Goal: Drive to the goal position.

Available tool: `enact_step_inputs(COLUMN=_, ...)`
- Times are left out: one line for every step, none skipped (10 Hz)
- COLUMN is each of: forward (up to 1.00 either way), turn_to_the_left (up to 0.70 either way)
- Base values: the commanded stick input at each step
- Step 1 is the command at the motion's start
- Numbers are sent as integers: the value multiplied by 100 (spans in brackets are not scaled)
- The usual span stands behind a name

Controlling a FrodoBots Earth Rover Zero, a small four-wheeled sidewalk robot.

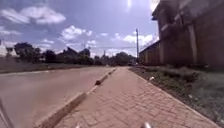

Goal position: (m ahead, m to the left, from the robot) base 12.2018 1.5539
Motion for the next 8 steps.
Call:
enact_step_inputs(forward=50, turn_to_the_left=0)
enact_step_inputs(forward=50, turn_to_the_left=0)
enact_step_inputs(forward=50, turn_to_the_left=0)
enact_step_inputs(forward=50, turn_to_the_left=0)
enact_step_inputs(forward=50, turn_to_the_left=0)
enact_step_inputs(forward=50, turn_to_the_left=-19)
enact_step_inputs(forward=50, turn_to_the_left=-44)
enact_step_inputs(forward=50, turn_to_the_left=-50)
